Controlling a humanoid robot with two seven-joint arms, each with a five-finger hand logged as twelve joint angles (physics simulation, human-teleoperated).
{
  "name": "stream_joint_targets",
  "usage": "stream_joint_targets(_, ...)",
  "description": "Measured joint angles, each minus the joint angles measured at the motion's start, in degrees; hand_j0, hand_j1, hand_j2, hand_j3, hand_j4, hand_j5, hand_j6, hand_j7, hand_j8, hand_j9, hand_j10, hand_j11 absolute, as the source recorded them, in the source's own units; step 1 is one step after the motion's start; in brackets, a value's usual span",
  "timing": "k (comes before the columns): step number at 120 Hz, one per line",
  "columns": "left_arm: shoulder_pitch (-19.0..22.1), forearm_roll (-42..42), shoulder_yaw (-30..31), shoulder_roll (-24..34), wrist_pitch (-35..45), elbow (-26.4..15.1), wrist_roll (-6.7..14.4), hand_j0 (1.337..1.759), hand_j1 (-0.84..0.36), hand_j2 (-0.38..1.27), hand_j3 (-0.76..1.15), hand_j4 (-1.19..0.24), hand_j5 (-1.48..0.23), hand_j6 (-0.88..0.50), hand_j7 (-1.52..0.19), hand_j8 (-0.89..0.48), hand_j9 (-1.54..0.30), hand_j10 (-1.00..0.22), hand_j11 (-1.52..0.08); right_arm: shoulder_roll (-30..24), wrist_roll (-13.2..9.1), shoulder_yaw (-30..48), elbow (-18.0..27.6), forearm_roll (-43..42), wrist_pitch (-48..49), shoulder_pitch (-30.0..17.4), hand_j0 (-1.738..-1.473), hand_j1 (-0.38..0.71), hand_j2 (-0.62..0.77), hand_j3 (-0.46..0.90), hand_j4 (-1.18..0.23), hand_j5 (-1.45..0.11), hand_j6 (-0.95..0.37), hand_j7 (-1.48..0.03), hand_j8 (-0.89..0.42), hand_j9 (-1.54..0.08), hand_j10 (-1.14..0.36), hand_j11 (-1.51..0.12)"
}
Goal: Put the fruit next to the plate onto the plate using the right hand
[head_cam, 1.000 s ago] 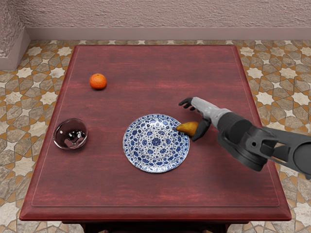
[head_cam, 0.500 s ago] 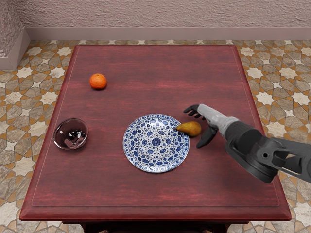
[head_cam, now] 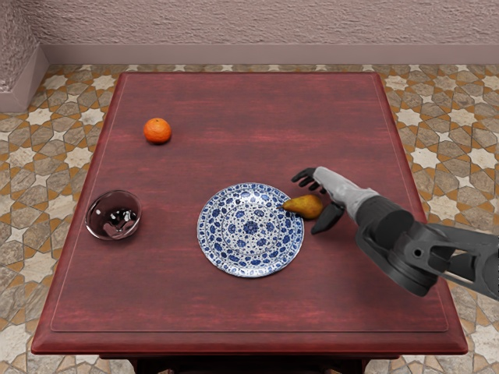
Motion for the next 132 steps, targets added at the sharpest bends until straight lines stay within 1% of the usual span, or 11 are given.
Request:
stream_joint_targets(48, 0.0, 0.0, 0.0, 0.0, 0.0, 0.0, 0.0, 1.658, 0.35, 0.0, 0.0, 0.0, 0.0, 0.0, 0.0, 0.0, 0.0, 0.0, 0.0, 0.4, 0.0, -0.2, -0.8, -0.2, 0.0, 0.0, -1.658, 0.12, -0.08, 0.0, -0.39, -0.51, -0.4, -0.51, -0.39, -0.51, -0.39, -0.51)
stream_joint_targets(55, 0.0, 0.0, 0.0, 0.0, 0.0, 0.0, 0.0, 1.658, 0.35, 0.0, 0.0, 0.0, 0.0, 0.0, 0.0, 0.0, 0.0, 0.0, 0.0, 0.5, 0.0, -0.4, -0.9, -0.2, 0.1, -0.2, -1.658, 0.24, -0.09, 0.0, -0.49, -0.64, -0.49, -0.64, -0.47, -0.64, -0.49, -0.64)
stream_joint_targets(65, 0.0, 0.0, 0.0, 0.0, 0.0, 0.0, 0.0, 1.658, 0.35, 0.0, 0.0, 0.0, 0.0, 0.0, 0.0, 0.0, 0.0, 0.0, 0.0, 0.4, 0.0, -0.6, -0.9, -0.6, 0.3, -0.6, -1.653, 0.32, 0.06, 0.0, -0.61, -0.79, -0.47, -0.8, -0.4, -0.8, -0.62, -0.81)
stream_joint_targets(76, 0.0, 0.0, 0.0, 0.0, 0.0, 0.0, 0.0, 1.658, 0.35, 0.0, 0.0, 0.0, 0.0, 0.0, 0.0, 0.0, 0.0, 0.0, 0.0, 0.3, 0.0, -0.5, -0.8, -0.6, 0.4, -0.9, -1.649, 0.31, 0.21, 0.0, -0.67, -0.9, -0.49, -0.92, -0.48, -0.93, -0.71, -0.93)
stream_joint_targets(82, 0.0, 0.0, 0.0, 0.0, 0.0, 0.0, 0.0, 1.658, 0.35, 0.0, 0.0, 0.0, 0.0, 0.0, 0.0, 0.0, 0.0, 0.0, 0.0, 0.1, -0.1, -0.4, -0.8, -0.6, 0.4, -1.1, -1.636, 0.29, 0.23, -0.08, -0.68, -0.94, -0.49, -0.97, -0.49, -0.97, -0.75, -0.97)
stream_joint_targets(85, 0.0, 0.0, 0.0, 0.0, 0.0, 0.0, 0.0, 1.658, 0.35, 0.0, 0.0, 0.0, 0.0, 0.0, 0.0, 0.0, 0.0, 0.0, 0.0, 0.0, -0.1, -0.1, -0.8, -0.6, 0.4, -1.2, -1.621, 0.3, 0.3, -0.17, -0.69, -0.96, -0.49, -0.99, -0.49, -0.99, -0.77, -0.99)
stream_joint_targets(86, 0.0, 0.0, 0.0, 0.0, 0.0, 0.0, 0.0, 1.658, 0.35, 0.0, 0.0, 0.0, 0.0, 0.0, 0.0, 0.0, 0.0, 0.0, 0.0, 0.0, -0.1, 0.0, -0.8, -0.6, 0.4, -1.2, -1.622, 0.3, 0.28, -0.03, -0.69, -0.97, -0.49, -0.99, -0.49, -1.0, -0.77, -0.99)
stream_joint_targets(89, 0.0, 0.0, 0.0, 0.0, 0.0, 0.0, 0.0, 1.658, 0.35, 0.0, 0.0, 0.0, 0.0, 0.0, 0.0, 0.0, 0.0, 0.0, 0.0, -0.2, -0.1, 0.6, -0.8, -0.5, 0.5, -1.2, -1.625, 0.3, 0.34, 0.0, -0.7, -0.99, -0.5, -1.01, -0.49, -1.01, -0.77, -1.01)
stream_joint_targets(115, 0.0, 0.0, 0.0, 0.0, 0.0, 0.0, 0.0, 1.658, 0.35, 0.0, 0.0, 0.0, 0.0, 0.0, 0.0, 0.0, 0.0, 0.0, 0.0, -0.6, 0.1, 9.4, -2.8, 0.6, 4.1, -1.0, -1.642, 0.28, 0.3, 0.0, -0.67, -1.1, -0.47, -1.09, -0.43, -1.13, -0.74, -1.14)
stream_joint_targets(127, 0.0, 0.0, 0.0, 0.0, 0.0, 0.0, 0.0, 1.658, 0.35, 0.0, 0.0, 0.0, 0.0, 0.0, 0.0, 0.0, 0.0, 0.0, 0.0, 1.1, 0.1, 11.2, -3.5, 0.7, 5.9, -1.0, -1.644, 0.24, 0.21, 0.0, -0.69, -1.11, -0.47, -1.11, -0.44, -1.15, -0.76, -1.17)
stream_joint_targets(132, 0.0, 0.0, 0.0, 0.0, 0.0, 0.0, 0.0, 1.658, 0.35, 0.0, 0.0, 0.0, 0.0, 0.0, 0.0, 0.0, 0.0, 0.0, 0.0, 2.5, 0.1, 11.4, -3.7, 0.7, 6.7, -1.1, -1.645, 0.25, 0.22, 0.0, -0.68, -1.11, -0.47, -1.11, -0.44, -1.15, -0.76, -1.17)
